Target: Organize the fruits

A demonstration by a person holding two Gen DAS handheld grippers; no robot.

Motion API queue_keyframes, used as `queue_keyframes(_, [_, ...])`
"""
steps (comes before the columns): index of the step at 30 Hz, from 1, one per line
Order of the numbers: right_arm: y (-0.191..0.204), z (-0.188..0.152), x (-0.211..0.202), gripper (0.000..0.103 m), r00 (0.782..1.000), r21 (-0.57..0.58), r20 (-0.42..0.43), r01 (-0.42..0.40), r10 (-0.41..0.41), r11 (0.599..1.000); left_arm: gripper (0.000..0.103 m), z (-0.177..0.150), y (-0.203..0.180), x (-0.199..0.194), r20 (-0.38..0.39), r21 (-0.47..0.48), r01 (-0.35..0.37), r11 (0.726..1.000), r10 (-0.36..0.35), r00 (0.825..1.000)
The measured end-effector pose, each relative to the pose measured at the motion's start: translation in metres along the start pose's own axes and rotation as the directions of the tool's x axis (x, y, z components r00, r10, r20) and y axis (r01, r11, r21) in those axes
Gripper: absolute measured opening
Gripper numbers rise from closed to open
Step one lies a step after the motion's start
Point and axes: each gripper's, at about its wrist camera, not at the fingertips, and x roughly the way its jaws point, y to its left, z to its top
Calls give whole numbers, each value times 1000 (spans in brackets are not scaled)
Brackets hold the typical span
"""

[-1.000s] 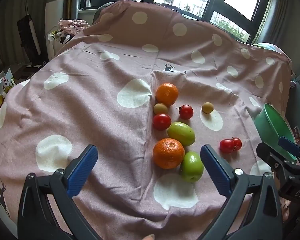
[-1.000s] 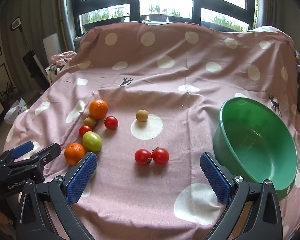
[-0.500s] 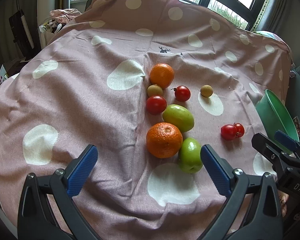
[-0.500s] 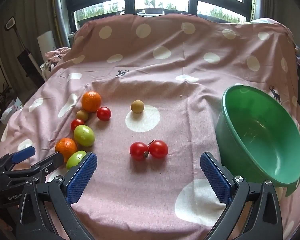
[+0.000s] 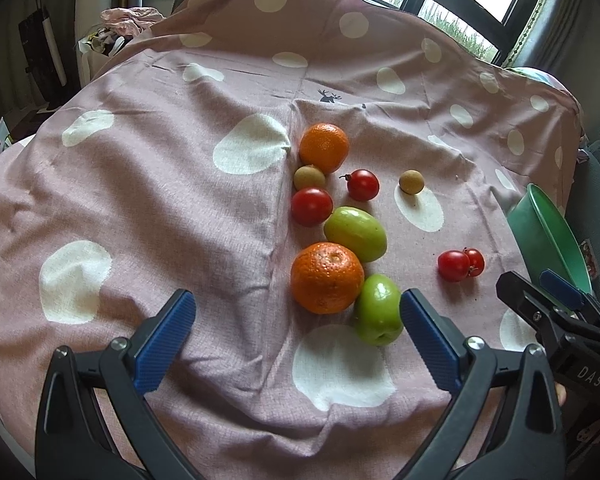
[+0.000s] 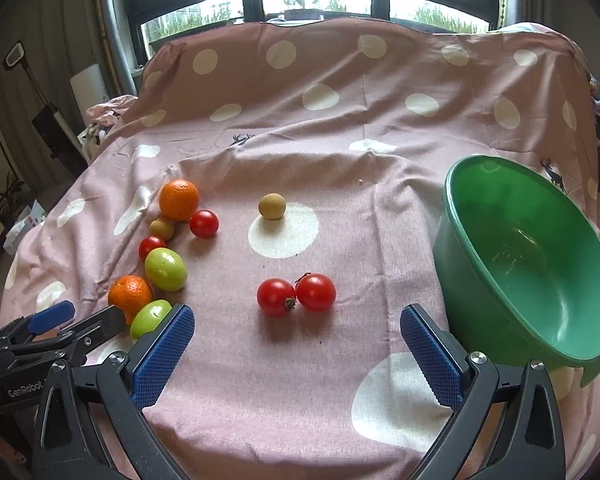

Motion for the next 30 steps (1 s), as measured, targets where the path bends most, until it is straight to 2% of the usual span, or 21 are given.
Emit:
queue_keyframes(3, [-3,2,1,102,1000,11,-5,-10,10,1000,102,1,3,-1,0,-9,3,1000,-3,1000])
queue_keyframes(7, [-6,2,2,102,1000,32,-9,-16,17,999,101,2,5,-4,6,-28,44,999,-43,999])
queue_keyframes(11, [-7,2,2,102,1000,35,-12,-22,22,999,98,3,2,-7,16,-16,45,999,-45,999])
queue_keyframes(15, [-6,2,2,102,1000,35,-12,-22,23,999,90,3,0,-8,19,-12,49,999,-49,999])
queue_keyframes(21, [-7,2,3,102,999,47,-17,-34,35,998,87,3,-3,-9,22,-7,73,997,-73,997])
queue_keyframes(24, [-6,2,2,102,999,46,-15,-35,36,998,87,3,0,-9,19,-47,63,997,-62,998])
queue_keyframes(30, [-4,3,0,102,999,44,-7,-47,47,998,88,4,7,-18,71,-123,69,990,-61,996])
